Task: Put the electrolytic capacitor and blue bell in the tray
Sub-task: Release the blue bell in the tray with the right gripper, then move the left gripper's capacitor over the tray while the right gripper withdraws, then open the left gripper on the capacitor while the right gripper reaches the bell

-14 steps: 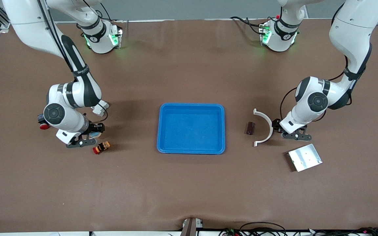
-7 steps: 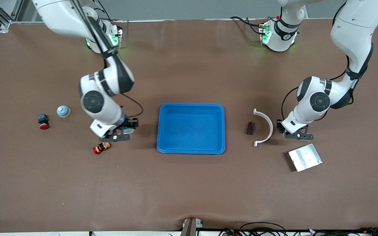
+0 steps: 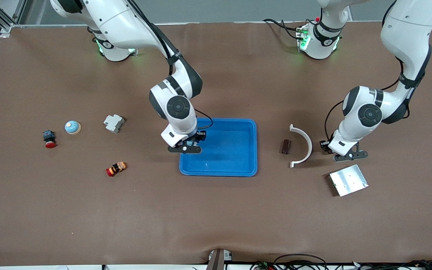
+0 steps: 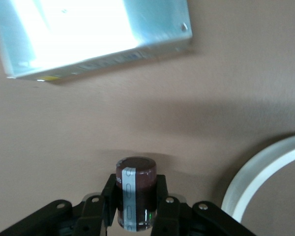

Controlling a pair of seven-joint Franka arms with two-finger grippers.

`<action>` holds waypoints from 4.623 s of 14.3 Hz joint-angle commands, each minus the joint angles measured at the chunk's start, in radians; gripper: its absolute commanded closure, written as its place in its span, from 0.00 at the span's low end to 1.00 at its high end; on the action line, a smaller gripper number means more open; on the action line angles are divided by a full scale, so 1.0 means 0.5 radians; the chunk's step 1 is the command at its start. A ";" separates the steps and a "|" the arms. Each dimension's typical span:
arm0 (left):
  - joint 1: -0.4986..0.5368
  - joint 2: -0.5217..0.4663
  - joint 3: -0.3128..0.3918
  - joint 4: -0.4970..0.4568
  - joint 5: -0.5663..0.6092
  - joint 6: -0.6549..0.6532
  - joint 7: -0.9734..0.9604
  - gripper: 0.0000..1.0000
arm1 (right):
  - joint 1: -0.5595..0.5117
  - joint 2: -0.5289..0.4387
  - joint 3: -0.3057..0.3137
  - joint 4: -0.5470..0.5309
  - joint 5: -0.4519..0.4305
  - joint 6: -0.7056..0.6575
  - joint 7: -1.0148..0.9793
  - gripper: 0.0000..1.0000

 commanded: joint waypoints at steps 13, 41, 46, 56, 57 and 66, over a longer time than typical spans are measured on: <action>-0.151 -0.045 -0.750 0.492 -0.236 -0.714 -2.583 1.00 | -0.073 0.080 0.149 0.069 -0.047 -0.044 0.226 0.00; -0.827 0.686 -0.569 0.766 0.607 -0.202 -4.205 1.00 | -1.530 -0.773 -0.262 -0.906 -0.191 -0.122 -1.316 0.00; -0.827 0.710 -0.569 0.769 0.605 -0.150 -4.204 1.00 | -1.564 -0.758 -0.320 -1.100 -0.133 0.082 -1.369 0.00; -0.842 0.759 -0.569 0.769 0.629 -0.119 -4.198 0.91 | -1.601 -0.657 -0.336 -1.217 -0.072 0.244 -1.486 0.00; -0.845 0.759 -0.569 0.769 0.632 -0.119 -4.204 0.01 | -1.604 -0.635 -0.336 -1.217 -0.072 0.272 -1.492 0.00; -0.778 0.655 -0.597 0.775 0.626 -0.235 -4.125 0.00 | -1.601 -0.571 -0.336 -1.254 0.100 0.312 -1.722 0.00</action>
